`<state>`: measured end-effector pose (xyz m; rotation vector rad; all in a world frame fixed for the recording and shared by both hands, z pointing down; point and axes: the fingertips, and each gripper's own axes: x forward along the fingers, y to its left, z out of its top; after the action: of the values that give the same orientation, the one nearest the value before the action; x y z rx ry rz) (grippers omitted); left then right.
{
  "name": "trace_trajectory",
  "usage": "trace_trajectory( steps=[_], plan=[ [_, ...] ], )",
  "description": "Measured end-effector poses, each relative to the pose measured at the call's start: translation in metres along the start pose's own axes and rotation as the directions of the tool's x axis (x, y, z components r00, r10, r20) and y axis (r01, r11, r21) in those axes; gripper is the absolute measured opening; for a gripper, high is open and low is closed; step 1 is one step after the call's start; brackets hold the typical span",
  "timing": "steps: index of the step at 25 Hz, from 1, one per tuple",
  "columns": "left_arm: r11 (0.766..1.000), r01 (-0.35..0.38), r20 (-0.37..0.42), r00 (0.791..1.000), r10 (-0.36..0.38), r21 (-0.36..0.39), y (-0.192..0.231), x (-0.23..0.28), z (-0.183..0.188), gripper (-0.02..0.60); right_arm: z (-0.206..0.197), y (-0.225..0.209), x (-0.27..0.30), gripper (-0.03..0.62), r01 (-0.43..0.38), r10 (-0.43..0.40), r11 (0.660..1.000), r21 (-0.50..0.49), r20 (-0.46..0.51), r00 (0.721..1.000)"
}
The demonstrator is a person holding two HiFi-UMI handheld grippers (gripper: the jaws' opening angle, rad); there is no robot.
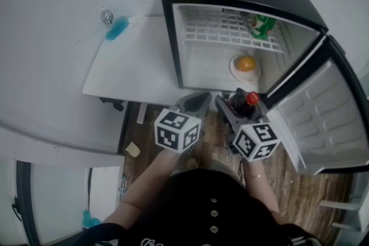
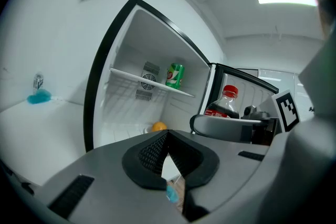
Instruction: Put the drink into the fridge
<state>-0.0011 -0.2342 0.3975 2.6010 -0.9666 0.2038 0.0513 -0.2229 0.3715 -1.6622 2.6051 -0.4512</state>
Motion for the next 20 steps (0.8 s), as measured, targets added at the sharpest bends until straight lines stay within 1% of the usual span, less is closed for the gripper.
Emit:
trace_trajectory(
  steps=[10,20],
  plan=[
    [1.000,0.009,0.000,1.000,-0.009,-0.022,0.011,0.008,0.002,0.006,-0.006,-0.009,0.008,0.325,0.019,-0.019,1.000,-0.002,-0.026,0.999],
    [0.999,-0.008,-0.002,1.000,0.008,-0.045,0.015,0.018,-0.001,0.006,-0.006,-0.016,0.020,0.325,-0.020,0.019,1.000,-0.024,-0.062,0.998]
  ],
)
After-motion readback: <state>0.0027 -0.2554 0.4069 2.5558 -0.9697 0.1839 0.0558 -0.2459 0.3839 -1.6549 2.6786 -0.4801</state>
